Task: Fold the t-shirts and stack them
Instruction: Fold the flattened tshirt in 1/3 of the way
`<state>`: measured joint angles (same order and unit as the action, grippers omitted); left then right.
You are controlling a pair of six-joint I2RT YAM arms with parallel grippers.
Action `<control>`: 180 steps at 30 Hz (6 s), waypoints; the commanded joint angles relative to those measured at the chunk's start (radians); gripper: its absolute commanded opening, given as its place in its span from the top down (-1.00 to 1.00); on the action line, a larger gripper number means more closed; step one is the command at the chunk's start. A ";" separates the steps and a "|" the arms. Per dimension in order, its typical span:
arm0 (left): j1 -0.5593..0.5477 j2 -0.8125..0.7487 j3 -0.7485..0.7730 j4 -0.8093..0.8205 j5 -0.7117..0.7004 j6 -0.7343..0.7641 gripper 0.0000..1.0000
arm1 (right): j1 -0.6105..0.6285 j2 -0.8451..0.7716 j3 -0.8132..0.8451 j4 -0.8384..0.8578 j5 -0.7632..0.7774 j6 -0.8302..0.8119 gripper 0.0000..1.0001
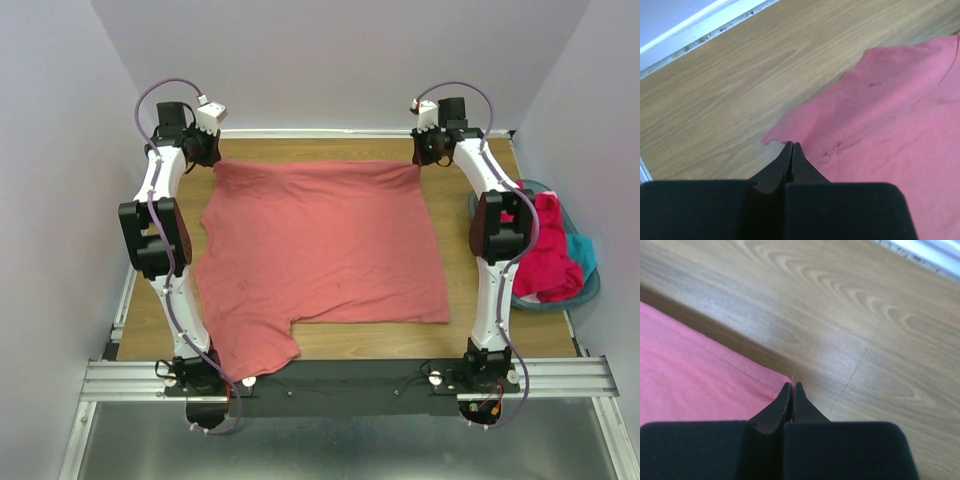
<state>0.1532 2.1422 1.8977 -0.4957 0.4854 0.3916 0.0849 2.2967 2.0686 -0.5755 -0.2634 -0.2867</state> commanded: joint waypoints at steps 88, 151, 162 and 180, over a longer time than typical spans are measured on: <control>0.039 -0.352 -0.706 0.016 -0.131 0.211 1.00 | -0.005 -0.345 -0.622 -0.011 -0.019 -0.123 0.99; 0.115 -0.142 -0.373 -0.070 0.022 0.090 0.27 | 0.323 0.099 0.100 0.035 -0.272 0.348 -0.15; 0.138 -0.153 -0.370 -0.037 0.084 0.017 0.18 | 0.473 0.317 0.294 0.232 -0.212 0.569 -0.16; 0.143 -0.116 -0.361 -0.010 0.136 -0.017 0.18 | 0.561 0.420 0.321 0.390 -0.135 0.673 -0.11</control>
<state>0.2871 2.0296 1.5234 -0.5201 0.5777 0.3874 0.6403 2.6743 2.3554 -0.2306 -0.4309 0.3656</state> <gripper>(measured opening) 0.413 0.563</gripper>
